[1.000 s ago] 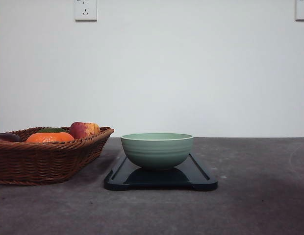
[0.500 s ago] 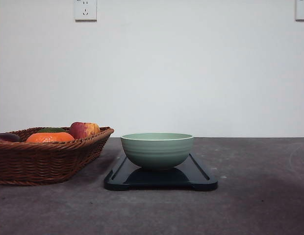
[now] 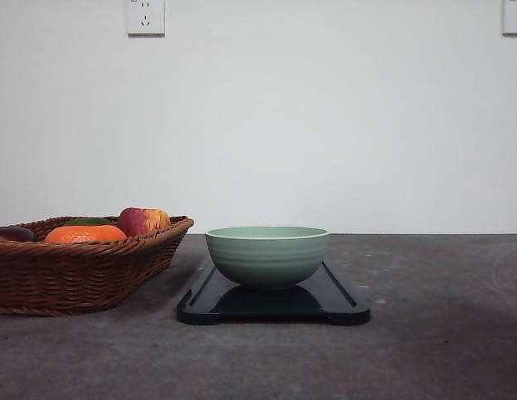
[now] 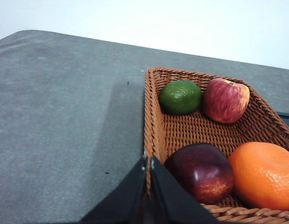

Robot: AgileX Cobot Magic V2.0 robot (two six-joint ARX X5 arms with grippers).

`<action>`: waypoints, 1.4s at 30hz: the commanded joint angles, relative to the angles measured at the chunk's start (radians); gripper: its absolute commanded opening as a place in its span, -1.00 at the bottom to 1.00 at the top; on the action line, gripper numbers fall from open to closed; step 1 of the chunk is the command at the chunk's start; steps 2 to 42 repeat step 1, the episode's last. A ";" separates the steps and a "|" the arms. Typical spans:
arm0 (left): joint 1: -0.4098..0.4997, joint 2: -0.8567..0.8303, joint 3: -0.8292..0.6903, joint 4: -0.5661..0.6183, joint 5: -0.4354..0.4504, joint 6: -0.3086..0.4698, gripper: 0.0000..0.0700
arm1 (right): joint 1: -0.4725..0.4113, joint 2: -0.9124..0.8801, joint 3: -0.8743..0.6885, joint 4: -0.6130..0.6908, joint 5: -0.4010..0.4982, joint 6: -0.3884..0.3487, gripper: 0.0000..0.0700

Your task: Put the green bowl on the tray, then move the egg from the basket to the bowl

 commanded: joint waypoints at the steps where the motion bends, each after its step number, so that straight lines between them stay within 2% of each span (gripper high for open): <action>1: 0.002 -0.002 -0.018 -0.006 0.001 0.004 -1.00 | 0.000 0.000 -0.004 0.011 0.002 0.000 -0.95; 42: 0.002 -0.002 -0.018 -0.006 0.001 0.004 -1.00 | 0.000 0.000 -0.004 0.011 0.002 0.000 -0.95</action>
